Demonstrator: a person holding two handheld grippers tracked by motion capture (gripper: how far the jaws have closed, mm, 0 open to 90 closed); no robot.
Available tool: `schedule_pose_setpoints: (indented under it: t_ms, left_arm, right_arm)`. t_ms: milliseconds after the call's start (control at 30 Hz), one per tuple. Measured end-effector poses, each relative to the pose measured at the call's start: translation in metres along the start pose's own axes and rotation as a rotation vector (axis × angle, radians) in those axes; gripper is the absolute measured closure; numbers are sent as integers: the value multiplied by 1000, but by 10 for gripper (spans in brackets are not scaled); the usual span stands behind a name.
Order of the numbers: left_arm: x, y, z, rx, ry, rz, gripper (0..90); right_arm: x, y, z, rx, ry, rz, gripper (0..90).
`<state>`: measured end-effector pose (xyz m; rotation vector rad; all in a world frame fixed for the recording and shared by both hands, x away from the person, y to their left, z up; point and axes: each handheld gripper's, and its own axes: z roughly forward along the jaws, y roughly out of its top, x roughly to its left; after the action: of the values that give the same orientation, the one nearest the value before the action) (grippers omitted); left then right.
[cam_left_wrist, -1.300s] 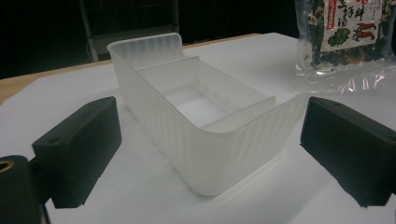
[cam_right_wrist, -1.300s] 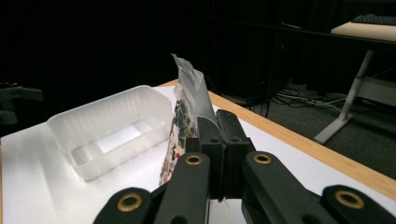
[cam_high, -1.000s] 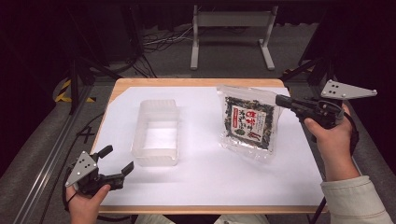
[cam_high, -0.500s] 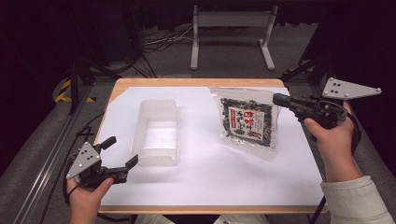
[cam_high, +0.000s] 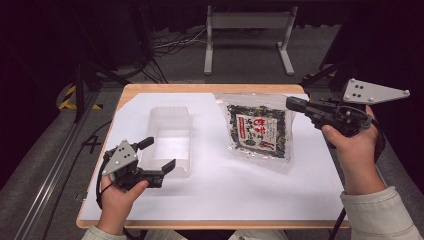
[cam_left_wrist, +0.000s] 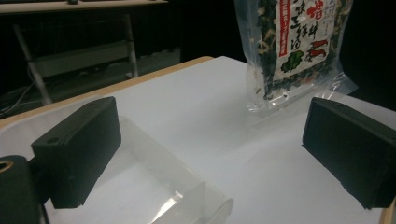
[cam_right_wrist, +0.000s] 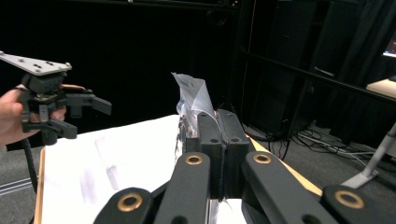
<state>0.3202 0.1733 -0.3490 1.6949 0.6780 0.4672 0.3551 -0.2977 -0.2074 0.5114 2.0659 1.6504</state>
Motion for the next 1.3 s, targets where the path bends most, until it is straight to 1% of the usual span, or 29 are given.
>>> schedule_pose_setpoints:
  t_ms: [33, 167, 200, 233, 333, 467, 500, 600, 667, 700, 767, 833, 900, 1000, 1067, 1200, 1233, 1300]
  left_arm:
    - [-1, 2, 4, 2, -10, -3, 54]
    - [-3, 9, 16, 7, -28, 11, 52]
    - [-3, 9, 16, 7, -28, 11, 52]
    - [-5, 11, 21, 14, -37, 20, 52]
    - [-7, 14, 31, 12, -49, 42, 56]
    - [-9, 19, 44, -9, -91, 28, 54]
    - [-10, 21, 48, -11, -99, 21, 54]
    - [-13, 25, 60, -7, -114, 24, 55]
    - [-14, 29, 68, -11, -141, 10, 56]
    - [-14, 31, 71, -16, -146, 7, 56]
    - [-15, 34, 77, -26, -149, 10, 54]
    - [-18, 37, 81, -32, -138, 22, 48]
    - [-19, 38, 84, -35, -139, 20, 48]
    - [-23, 40, 90, -42, -175, 3, 57]
    - [-25, 40, 95, -47, -197, 10, 57]
    - [-25, 40, 99, -75, -278, -13, 36]
    - [-25, 40, 101, -84, -294, -27, 36]
    - [-26, 39, 102, -97, -312, -32, 35]
  right_arm:
    - [1, 1, 0, -4, 5, -2, 900]
    - [5, 5, 2, -13, 21, -3, 900]
    - [5, 5, 2, -13, 21, -3, 900]
    - [6, 6, 3, -16, 26, -5, 900]
    - [9, 8, 5, -26, 37, -11, 900]
    - [13, 10, 8, -30, 47, -20, 900]
    - [14, 10, 9, -30, 52, -19, 900]
    - [17, 12, 12, -37, 62, -28, 900]
    - [18, 13, 13, -42, 70, -31, 900]
    - [19, 13, 14, -44, 75, -33, 900]
    - [21, 14, 15, -46, 81, -40, 900]
    - [23, 14, 17, -48, 85, -43, 900]
    - [24, 14, 17, -50, 89, -44, 900]
    - [26, 14, 19, -56, 103, -41, 900]
    - [29, 14, 20, -61, 111, -42, 900]
    - [34, 14, 21, -65, 125, -48, 900]
    - [35, 15, 21, -67, 129, -51, 900]
    - [37, 15, 22, -72, 135, -52, 900]
